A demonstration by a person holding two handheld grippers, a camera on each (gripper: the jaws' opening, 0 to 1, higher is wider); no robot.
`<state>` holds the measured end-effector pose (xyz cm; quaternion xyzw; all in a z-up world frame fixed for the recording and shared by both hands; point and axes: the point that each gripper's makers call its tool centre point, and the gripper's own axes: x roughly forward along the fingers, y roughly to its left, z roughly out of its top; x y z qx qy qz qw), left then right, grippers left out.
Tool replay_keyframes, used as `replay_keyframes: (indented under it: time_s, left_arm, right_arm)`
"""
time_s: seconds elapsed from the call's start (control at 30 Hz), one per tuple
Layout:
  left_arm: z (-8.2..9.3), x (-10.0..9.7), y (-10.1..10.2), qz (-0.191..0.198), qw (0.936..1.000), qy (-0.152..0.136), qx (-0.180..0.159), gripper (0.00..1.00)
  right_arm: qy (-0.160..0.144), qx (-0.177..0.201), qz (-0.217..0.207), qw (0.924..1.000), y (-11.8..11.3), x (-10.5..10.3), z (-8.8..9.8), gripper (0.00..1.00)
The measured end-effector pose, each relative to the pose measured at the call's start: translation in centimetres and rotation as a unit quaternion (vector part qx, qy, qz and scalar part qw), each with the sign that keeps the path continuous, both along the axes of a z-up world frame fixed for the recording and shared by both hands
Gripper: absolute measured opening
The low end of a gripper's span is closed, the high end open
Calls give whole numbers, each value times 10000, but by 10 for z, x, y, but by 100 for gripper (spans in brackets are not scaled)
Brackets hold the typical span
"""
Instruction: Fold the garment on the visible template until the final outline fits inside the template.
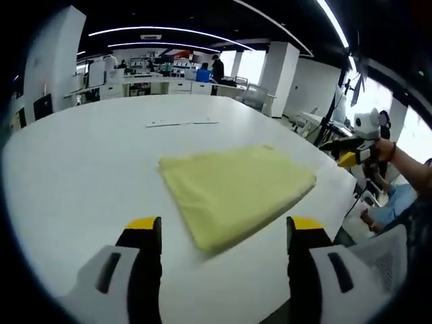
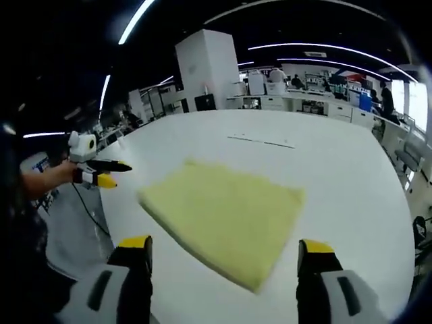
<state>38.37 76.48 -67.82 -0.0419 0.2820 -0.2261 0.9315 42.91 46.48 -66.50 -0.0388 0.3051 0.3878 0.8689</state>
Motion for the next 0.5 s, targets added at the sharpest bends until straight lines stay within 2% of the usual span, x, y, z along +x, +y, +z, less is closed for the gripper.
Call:
replay_keyframes:
  time_s: [0.2, 0.3, 0.4, 0.5]
  left_arm:
    - [6, -8, -1, 92, 10000, 2, -8, 88]
    - [5, -13, 0, 136, 9999, 42, -24, 95]
    - [1, -16, 6, 253, 9996, 84, 86, 98]
    - [1, -19, 8, 269, 9996, 87, 50, 99]
  right_arm:
    - [-76, 31, -79, 9999, -1, -7, 10, 100]
    - [-26, 72, -165, 9998, -2, -12, 12, 99]
    - [-80, 68, -230, 9997, -2, -18, 16, 99]
    - [-107, -32, -262, 9996, -3, -21, 15, 99]
